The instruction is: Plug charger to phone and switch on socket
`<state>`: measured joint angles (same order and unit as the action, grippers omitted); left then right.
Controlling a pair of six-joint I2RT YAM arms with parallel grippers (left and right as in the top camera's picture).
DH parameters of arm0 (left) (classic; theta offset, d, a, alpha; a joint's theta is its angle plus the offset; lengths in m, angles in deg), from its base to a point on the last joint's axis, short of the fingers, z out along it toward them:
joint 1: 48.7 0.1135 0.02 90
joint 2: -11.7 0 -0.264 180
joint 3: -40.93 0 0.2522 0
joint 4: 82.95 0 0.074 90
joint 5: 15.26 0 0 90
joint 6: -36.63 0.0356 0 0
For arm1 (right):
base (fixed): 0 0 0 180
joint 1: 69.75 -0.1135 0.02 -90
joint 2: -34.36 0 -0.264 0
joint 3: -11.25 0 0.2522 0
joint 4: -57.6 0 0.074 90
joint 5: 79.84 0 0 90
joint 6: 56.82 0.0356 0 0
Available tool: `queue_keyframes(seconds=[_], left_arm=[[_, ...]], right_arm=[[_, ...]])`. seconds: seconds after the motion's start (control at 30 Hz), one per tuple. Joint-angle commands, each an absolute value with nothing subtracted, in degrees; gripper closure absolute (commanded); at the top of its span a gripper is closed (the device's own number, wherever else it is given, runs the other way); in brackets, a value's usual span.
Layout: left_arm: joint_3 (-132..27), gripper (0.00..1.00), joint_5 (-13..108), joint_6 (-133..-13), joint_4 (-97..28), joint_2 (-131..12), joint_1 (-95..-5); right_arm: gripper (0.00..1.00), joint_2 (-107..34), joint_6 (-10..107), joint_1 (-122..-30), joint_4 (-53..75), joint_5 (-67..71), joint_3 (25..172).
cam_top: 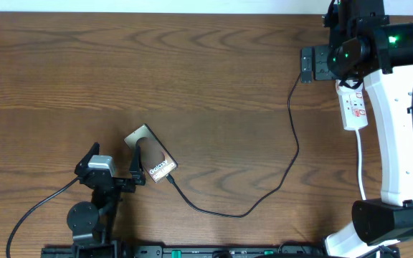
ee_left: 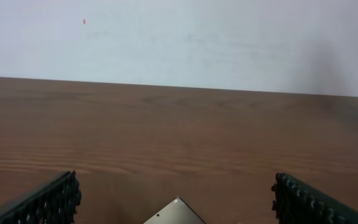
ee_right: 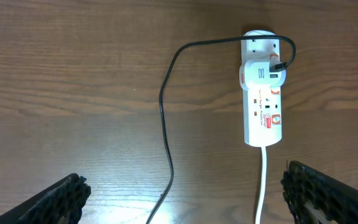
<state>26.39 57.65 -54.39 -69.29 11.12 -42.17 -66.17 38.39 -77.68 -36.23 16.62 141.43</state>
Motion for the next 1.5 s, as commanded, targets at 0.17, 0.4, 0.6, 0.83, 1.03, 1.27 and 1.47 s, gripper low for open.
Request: queue_keyframes(seconds=[0.17,0.4,0.6,0.83,1.03,1.27,1.47], left_arm=[[26.9,0.02,57.5,-53.4,-66.5,11.5,-42.3],[26.9,0.02,57.5,-53.4,-66.5,11.5,-42.3],[26.9,0.02,57.5,-53.4,-66.5,11.5,-42.3],[26.9,0.02,57.5,-53.4,-66.5,11.5,-42.3],[26.9,0.02,57.5,-53.4,-66.5,11.5,-42.3],[26.9,0.02,57.5,-53.4,-66.5,11.5,-42.3],[26.9,0.02,57.5,-53.4,-66.5,11.5,-42.3]], right_arm=[[0.01,-65.3,38.3,-78.2,-36.3,17.1,141.4],[0.01,-65.3,38.3,-78.2,-36.3,17.1,141.4],[0.01,-65.3,38.3,-78.2,-36.3,17.1,141.4],[0.01,-65.3,38.3,-78.2,-36.3,17.1,141.4],[0.01,-65.3,38.3,-78.1,-36.0,17.1,141.4],[0.01,-63.9,38.7,-80.4,-21.7,16.0,139.4],[0.01,-58.2,36.8,-84.4,1.2,16.0,128.6]])
